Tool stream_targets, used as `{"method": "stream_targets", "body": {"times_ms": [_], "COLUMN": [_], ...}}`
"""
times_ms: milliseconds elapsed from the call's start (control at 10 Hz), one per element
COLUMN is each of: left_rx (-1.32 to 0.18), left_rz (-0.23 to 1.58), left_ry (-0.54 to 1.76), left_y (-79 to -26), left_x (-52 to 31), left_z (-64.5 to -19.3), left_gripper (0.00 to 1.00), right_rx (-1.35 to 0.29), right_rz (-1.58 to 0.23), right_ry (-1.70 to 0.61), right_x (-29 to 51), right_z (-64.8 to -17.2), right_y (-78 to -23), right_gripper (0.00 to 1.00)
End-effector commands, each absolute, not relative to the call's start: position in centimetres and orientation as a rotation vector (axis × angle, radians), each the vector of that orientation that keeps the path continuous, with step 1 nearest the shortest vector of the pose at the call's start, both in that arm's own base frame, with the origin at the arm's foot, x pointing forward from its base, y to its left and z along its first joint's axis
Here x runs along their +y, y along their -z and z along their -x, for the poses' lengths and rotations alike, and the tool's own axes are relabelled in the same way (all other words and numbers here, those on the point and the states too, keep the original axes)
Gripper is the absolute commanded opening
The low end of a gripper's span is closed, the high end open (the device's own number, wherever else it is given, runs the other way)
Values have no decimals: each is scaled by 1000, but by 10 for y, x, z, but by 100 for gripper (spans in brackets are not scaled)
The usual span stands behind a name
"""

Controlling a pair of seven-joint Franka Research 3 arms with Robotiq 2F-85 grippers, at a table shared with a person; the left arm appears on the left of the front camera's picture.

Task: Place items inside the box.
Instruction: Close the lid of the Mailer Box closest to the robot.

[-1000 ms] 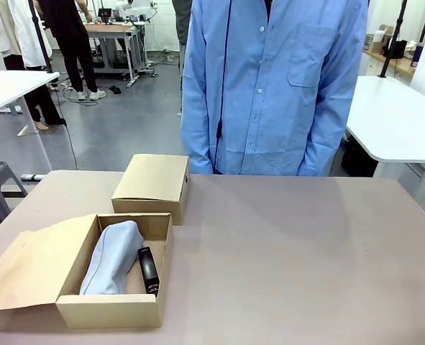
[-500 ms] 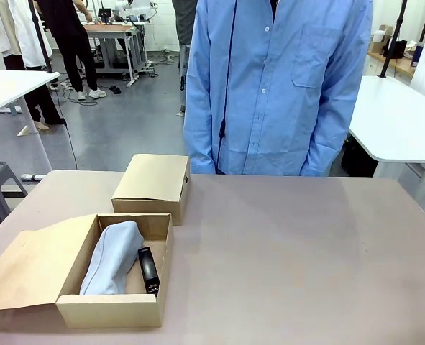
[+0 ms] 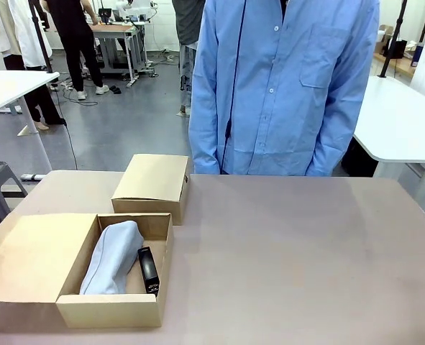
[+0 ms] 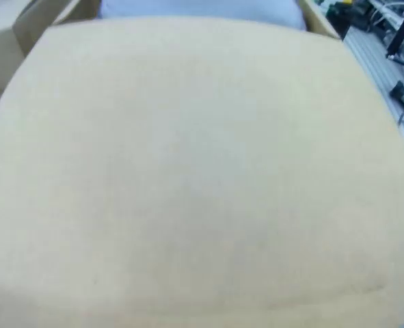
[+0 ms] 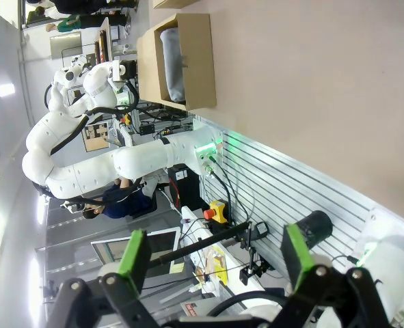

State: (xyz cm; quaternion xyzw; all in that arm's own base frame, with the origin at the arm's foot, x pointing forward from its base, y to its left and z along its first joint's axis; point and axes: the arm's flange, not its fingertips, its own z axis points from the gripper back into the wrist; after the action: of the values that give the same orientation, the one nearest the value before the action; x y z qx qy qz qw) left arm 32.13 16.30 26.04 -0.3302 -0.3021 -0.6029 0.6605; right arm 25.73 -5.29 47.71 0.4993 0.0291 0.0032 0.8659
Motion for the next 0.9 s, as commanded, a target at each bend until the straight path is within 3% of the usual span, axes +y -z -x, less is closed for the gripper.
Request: {"method": "stream_targets", "body": {"times_ms": [0,500,800], "left_rx": [-802,-1147,-1229], "left_rz": [814,869,923], "left_ry": [1386,1310,1386], "left_y": [-269,-350,-406], "left_x": [164,147,90], "left_z": [-322,-302,-295], "left_gripper": [100,100,100], "right_rx": [65,65,65], "right_rz": [-1061,-1061,-1061], "right_ry": [6,6,6], "right_x": [-52,-52,-52], "right_z": [-258,-258,-258], "right_y": [-483,-483,-483], "right_gripper": [100,100,100]}}
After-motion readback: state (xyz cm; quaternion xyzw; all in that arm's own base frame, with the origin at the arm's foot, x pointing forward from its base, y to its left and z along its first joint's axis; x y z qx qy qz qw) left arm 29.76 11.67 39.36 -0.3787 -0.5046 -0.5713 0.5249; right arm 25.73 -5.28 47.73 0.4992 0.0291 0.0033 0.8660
